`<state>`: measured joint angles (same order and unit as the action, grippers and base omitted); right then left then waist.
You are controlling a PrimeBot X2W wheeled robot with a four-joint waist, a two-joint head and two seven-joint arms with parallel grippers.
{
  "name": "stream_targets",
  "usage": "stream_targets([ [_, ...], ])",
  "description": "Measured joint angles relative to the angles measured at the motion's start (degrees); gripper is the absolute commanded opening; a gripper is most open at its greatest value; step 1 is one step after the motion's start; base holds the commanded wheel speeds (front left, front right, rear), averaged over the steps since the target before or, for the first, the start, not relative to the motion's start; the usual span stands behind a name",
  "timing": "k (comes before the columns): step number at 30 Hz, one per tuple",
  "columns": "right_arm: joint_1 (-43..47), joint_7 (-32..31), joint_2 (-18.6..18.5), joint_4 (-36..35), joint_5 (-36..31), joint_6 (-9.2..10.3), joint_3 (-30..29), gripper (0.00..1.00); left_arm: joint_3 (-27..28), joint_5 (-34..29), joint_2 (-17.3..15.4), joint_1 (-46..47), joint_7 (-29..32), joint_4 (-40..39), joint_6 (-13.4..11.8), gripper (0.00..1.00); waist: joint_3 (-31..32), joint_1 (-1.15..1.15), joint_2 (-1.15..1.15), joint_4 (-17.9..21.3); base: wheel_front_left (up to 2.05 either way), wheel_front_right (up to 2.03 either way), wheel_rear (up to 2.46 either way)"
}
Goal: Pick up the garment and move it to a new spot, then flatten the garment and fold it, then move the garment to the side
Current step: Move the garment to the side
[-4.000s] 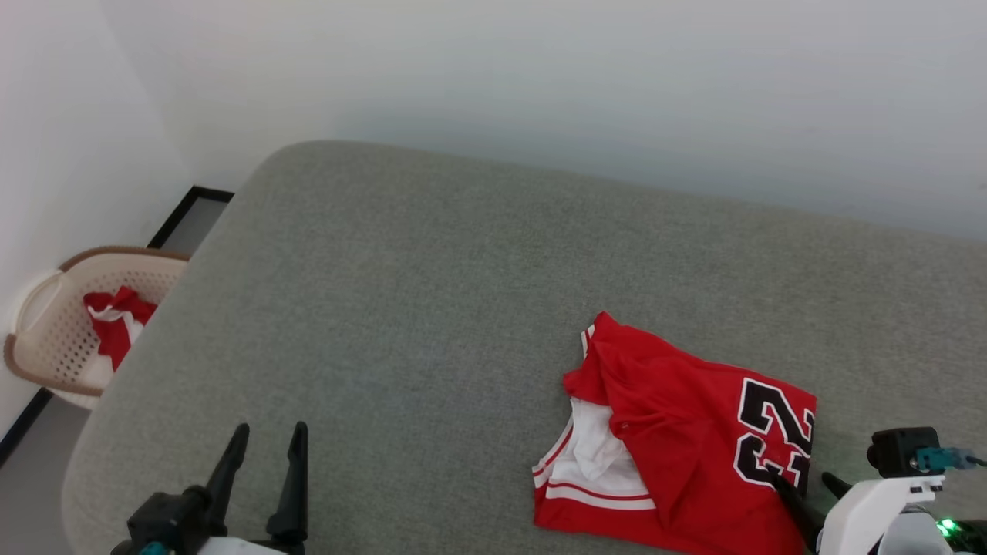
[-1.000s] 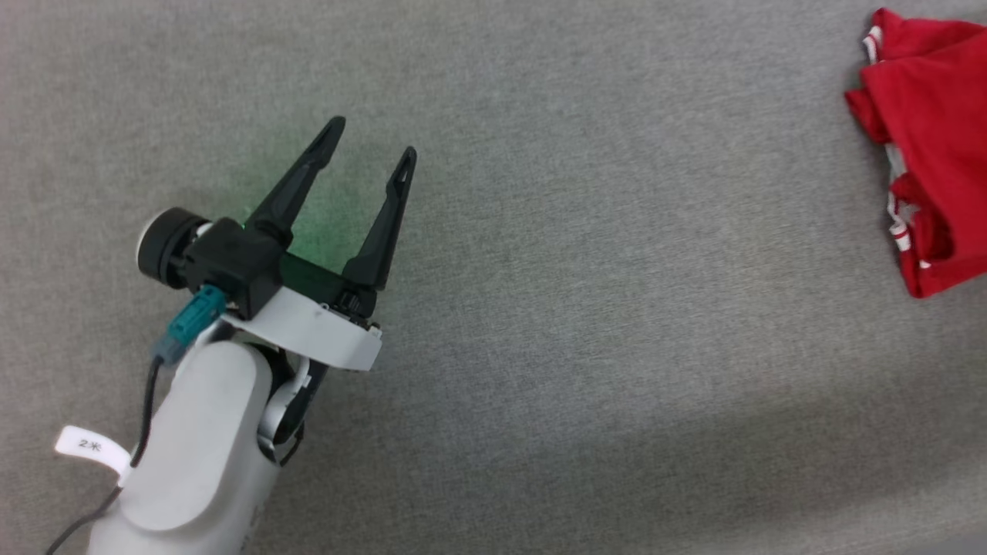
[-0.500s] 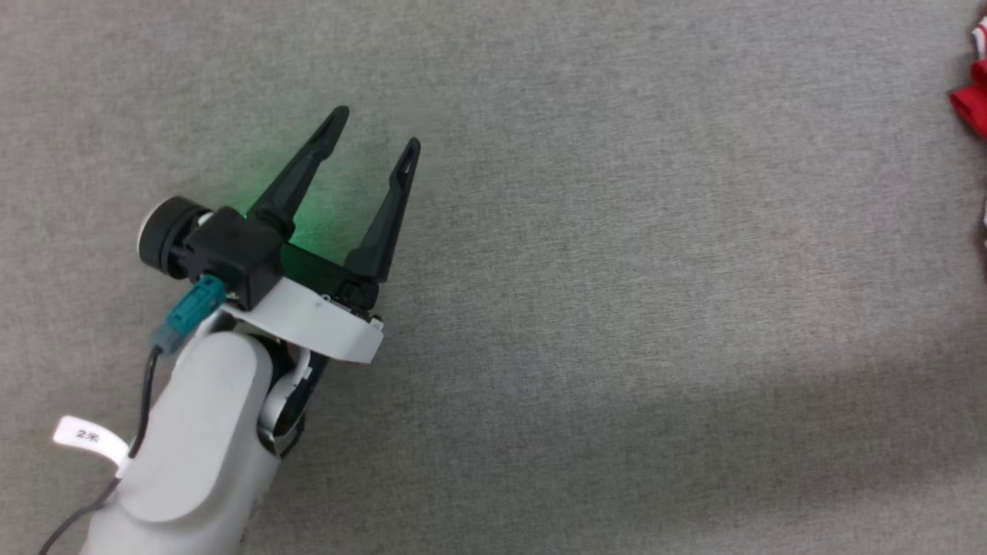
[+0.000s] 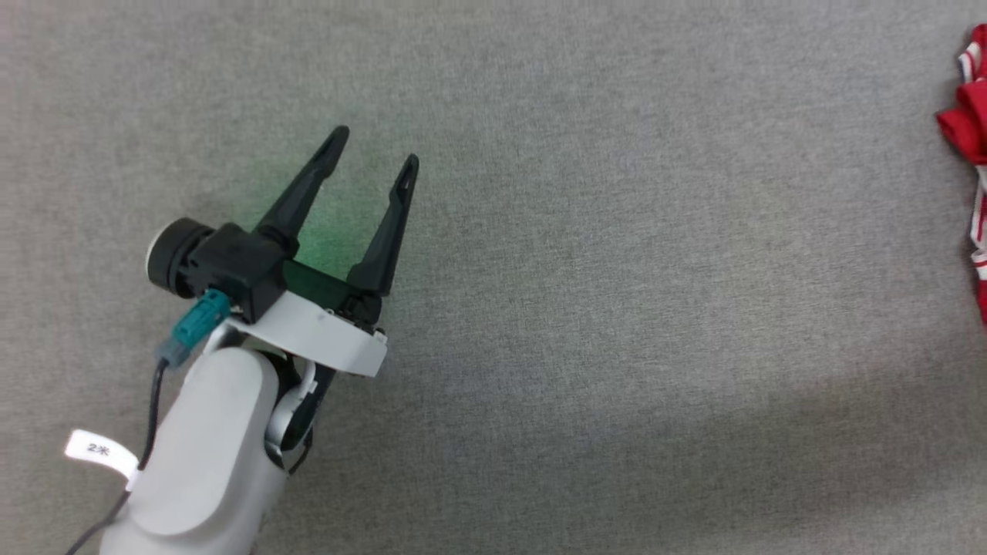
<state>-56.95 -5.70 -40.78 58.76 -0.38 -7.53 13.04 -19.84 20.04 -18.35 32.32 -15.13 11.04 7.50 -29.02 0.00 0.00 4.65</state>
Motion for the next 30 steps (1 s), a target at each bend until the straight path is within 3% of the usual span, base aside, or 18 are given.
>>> stream_targets([
  [1, 0.02, 0.16, -0.07, 0.04, -0.40, 0.01, -0.20, 0.55, 0.04, 0.02, 0.19, -0.18, 0.00, 0.05, 0.00, 1.00, 0.49, 0.00, 0.00, -0.03, 0.00, 0.00, 0.00],
  [4, 0.14, 0.64, -0.13, 0.42, -0.86, 0.01, -1.30, 0.55, 0.08, 0.19, 0.36, -1.35, 0.00, 0.47, 0.00, 1.00, 2.15, 0.00, 0.00, -0.18, 0.00, 0.00, 0.00],
  [5, 0.15, 0.74, -0.16, 0.55, -1.10, 0.00, -1.69, 0.62, 0.15, 0.19, 0.36, -1.76, 0.00, 0.60, 0.00, 1.00, 2.76, 0.00, 0.00, -0.25, 0.00, 0.00, 0.00],
  [7, 0.28, 1.23, -0.18, 0.81, -1.45, 0.01, -2.70, 0.93, 0.71, 0.30, 0.43, -2.65, 0.00, 0.75, 0.00, 1.00, 4.09, 0.00, 0.00, -0.42, 0.00, 0.00, 0.00],
  [8, 0.40, 1.45, -0.14, 0.92, -1.88, 0.01, -2.94, 1.00, 1.08, 0.45, 0.47, -3.14, 0.00, 0.78, 0.00, 1.00, 4.78, 0.00, 0.00, -0.52, 0.00, 0.00, 0.00],
  [17, 4.40, 4.91, 3.27, 1.07, -1.80, 0.01, -4.72, 1.00, 4.09, 0.57, 0.87, -9.80, 0.00, 1.23, 0.00, 1.00, 11.97, 0.00, 0.00, -1.74, 0.00, 0.00, 0.00],
  [30, 14.07, 14.51, 10.50, 0.18, 5.63, 0.01, -4.09, 1.00, 10.18, 0.07, 1.80, -20.35, 0.00, 1.07, 0.00, 1.00, 22.62, 0.00, 0.00, -4.47, 0.00, 0.00, 0.00],
])
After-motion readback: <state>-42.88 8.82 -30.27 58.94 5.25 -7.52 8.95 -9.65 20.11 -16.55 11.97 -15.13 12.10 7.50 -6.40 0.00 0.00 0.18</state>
